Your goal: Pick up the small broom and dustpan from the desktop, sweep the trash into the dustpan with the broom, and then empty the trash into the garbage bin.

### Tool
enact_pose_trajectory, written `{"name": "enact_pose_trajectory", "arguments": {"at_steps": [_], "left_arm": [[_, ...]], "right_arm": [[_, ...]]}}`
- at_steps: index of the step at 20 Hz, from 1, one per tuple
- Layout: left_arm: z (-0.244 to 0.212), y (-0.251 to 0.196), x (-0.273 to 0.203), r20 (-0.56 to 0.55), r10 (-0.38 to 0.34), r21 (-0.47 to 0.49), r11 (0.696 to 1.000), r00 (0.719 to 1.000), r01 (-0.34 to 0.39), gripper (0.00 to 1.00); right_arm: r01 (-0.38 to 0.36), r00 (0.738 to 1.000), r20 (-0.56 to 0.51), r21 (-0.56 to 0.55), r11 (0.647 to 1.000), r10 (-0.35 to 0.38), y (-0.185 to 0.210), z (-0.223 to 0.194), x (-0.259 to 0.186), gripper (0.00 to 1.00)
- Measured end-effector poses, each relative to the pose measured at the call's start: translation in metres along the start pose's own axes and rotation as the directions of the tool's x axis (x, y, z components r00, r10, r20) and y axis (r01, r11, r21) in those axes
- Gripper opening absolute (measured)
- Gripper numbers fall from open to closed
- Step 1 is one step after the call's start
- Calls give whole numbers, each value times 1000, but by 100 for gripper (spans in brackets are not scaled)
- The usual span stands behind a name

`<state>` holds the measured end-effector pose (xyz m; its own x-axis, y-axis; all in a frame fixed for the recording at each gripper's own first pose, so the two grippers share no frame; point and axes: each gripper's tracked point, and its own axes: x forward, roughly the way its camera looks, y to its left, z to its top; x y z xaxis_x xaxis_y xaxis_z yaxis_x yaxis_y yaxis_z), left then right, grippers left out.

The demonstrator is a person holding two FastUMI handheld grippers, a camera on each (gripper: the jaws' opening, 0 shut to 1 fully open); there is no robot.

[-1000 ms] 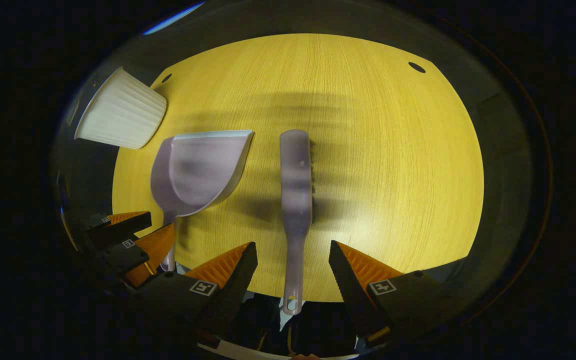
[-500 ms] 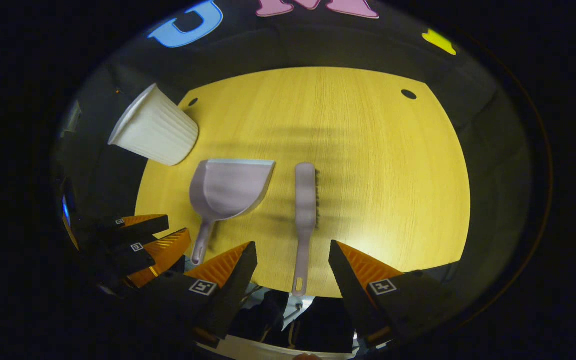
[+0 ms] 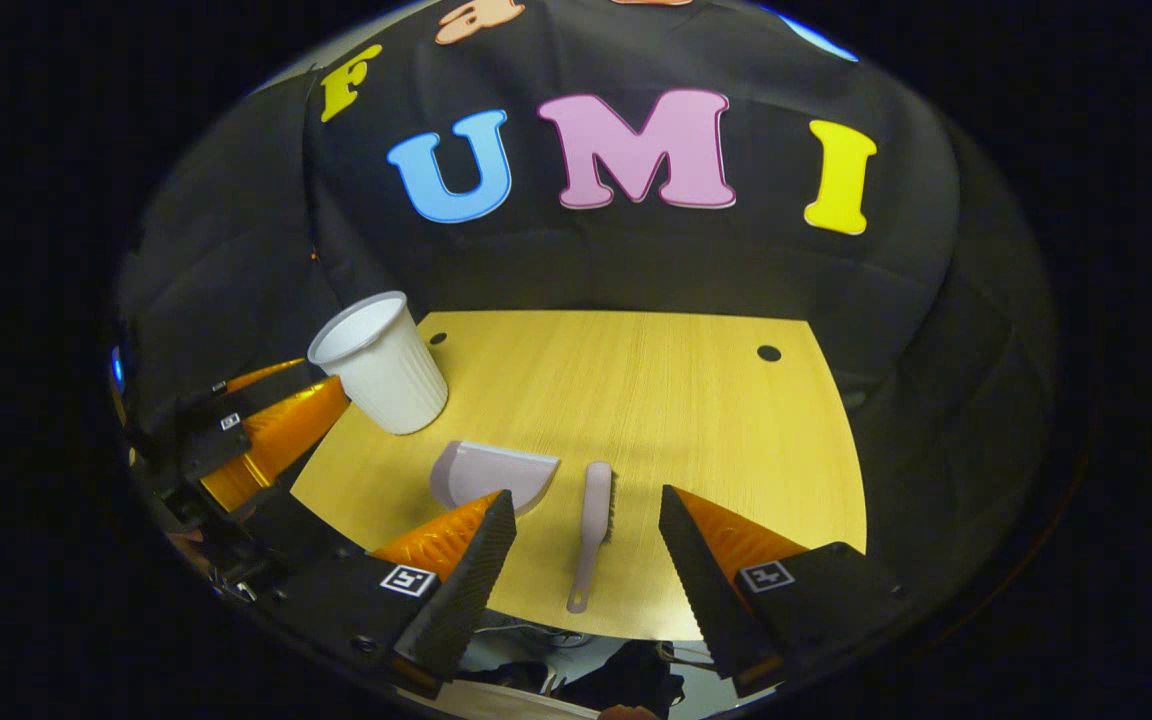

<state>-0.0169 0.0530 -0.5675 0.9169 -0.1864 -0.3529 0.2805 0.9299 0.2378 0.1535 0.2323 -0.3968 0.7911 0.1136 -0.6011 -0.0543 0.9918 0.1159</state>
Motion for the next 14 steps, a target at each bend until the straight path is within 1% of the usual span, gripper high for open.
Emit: {"name": "enact_pose_trajectory", "arguments": {"at_steps": [2,3,4,5,6,7,8,9,10,11,13,14], "left_arm": [[11,4,-13,99,18,-5,1000,995,-18,72],[14,4,-22,147,23,-6,1000,989,-22,72],[16,7,-29,200,38,-6,999,979,-37,73],[16,9,-39,251,42,-14,999,967,-39,72],[14,9,-43,294,50,-25,999,954,-45,72],[12,7,-48,316,47,-33,999,947,-38,71],[7,8,-54,331,46,-45,998,943,-33,71],[10,11,-55,330,43,-50,998,943,-28,71],[13,11,-55,325,44,-65,998,945,-24,71],[12,10,-56,309,35,-78,997,950,-11,72],[14,13,-60,311,54,-86,996,949,-28,73],[14,16,-61,307,74,-82,995,949,-51,73]], "right_arm": [[2,993,117,-4,1000,-2,5,17,-15,94],[-3,983,185,-7,1000,4,8,29,-24,94],[6,963,268,-9,1000,-4,10,41,-31,94],[26,936,352,-19,999,-18,9,56,-43,94],[59,898,439,-26,998,-41,6,69,-61,93],[88,860,507,-29,996,-61,1,79,-74,93],[116,828,555,-23,993,-84,-5,86,-86,93],[147,792,601,-21,989,-105,-8,90,-93,93],[168,771,625,-11,986,-124,-12,90,-98,93],[185,735,665,-11,983,-131,-17,99,-105,93],[229,667,729,-8,973,-151,-24,110,-123,93],[250,655,737,-1,968,-168,-29,111,-126,93]]}}
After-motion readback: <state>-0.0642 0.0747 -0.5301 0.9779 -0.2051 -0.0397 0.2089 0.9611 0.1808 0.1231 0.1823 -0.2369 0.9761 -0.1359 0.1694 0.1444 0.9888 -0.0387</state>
